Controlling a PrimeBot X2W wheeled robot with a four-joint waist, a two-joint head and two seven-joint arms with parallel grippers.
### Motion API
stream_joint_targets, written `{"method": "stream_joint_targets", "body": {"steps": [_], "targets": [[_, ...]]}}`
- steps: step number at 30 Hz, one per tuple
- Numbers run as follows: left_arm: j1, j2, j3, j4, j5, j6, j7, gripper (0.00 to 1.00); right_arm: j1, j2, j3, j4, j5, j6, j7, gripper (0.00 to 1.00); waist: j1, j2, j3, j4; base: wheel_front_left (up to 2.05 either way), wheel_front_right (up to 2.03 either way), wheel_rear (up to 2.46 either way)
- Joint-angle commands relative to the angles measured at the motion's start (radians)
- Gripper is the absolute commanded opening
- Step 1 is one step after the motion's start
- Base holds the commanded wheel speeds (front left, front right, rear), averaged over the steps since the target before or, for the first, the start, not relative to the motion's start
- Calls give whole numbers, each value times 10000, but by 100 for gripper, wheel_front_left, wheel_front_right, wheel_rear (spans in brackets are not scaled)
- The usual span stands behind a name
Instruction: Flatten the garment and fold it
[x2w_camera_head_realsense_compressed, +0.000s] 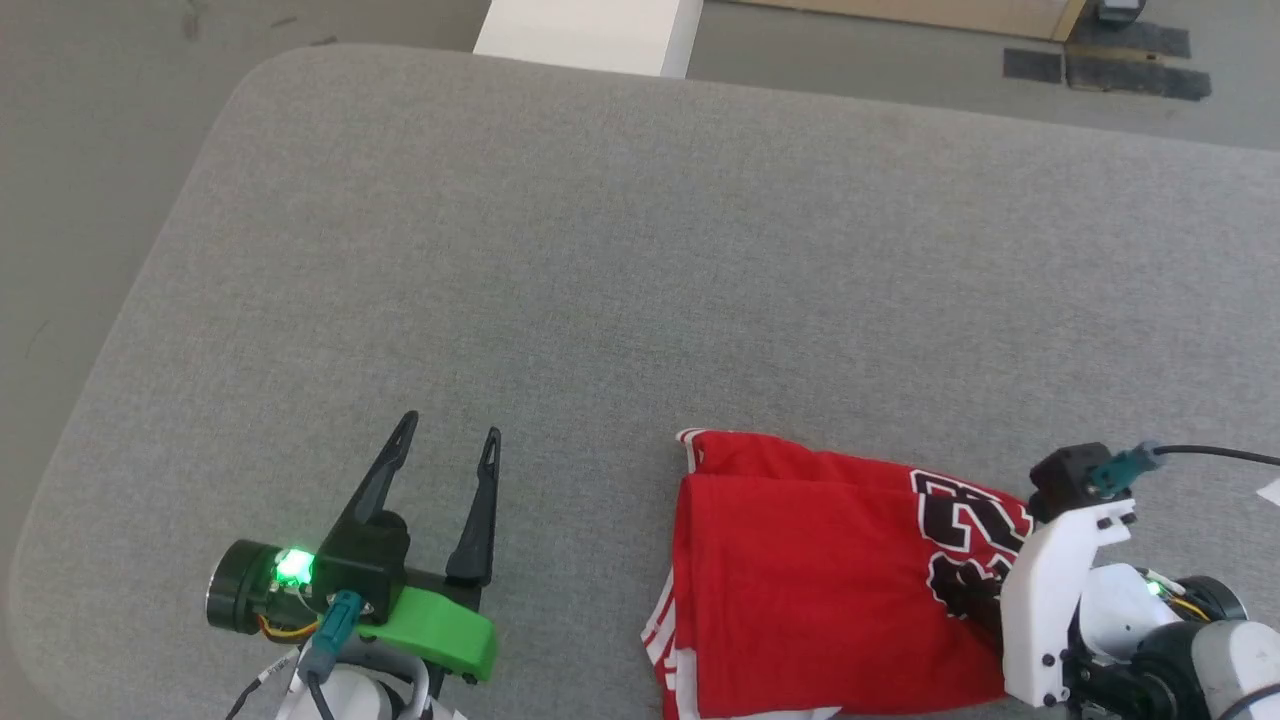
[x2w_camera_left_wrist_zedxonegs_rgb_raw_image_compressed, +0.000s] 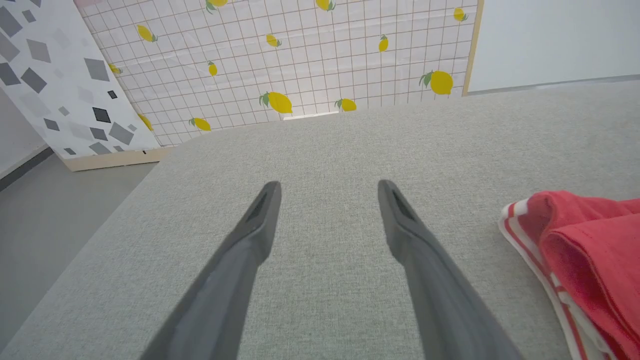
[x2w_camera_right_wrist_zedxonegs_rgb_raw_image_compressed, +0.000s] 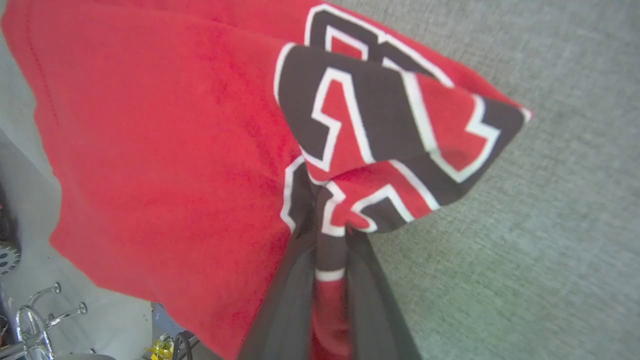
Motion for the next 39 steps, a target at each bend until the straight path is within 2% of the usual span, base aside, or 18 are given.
{"method": "stream_joint_targets", "body": {"steps": [1,4,10,14,20,26,30,39], "targets": [[-95,-12,32,16,0,22,-72,100,-140,-159,294,70,-85,-9,-121,0,0,0,-183,-138,0,0,0],[-67,13,22,63,-40,-21,-73,100,-458,-990,979,-218,-266,-9,-417,0,0,0,-382,-356,0,0,0],[-52,18,-89,39,-151,-135,-20,100,-1868,-3488,2964,-765,-553,-9,-1233,0,0,0,-419,-1205,0,0,0],[-93,-26,-136,-106,-231,-119,118,100,-3283,-5136,4201,-721,-1280,-9,-2076,0,0,0,-117,-2051,0,0,0],[-166,-69,-253,-477,-269,-80,418,100,-4903,-6695,5343,-93,-1467,-9,-3269,0,0,0,611,-3275,0,0,0],[-387,38,-294,-913,-224,-66,726,100,-5839,-7613,5332,1336,-1888,-9,-4858,0,0,0,1425,-4066,0,0,0],[-566,131,-308,-1255,-166,-50,935,100,-6014,-7969,4977,2720,-2340,-9,-5991,0,0,0,1982,-4285,0,0,0],[-916,415,-418,-1956,88,-83,1265,100,-6107,-7701,3175,5920,-3304,-9,-7902,0,0,0,2953,-4103,0,0,0]]}}
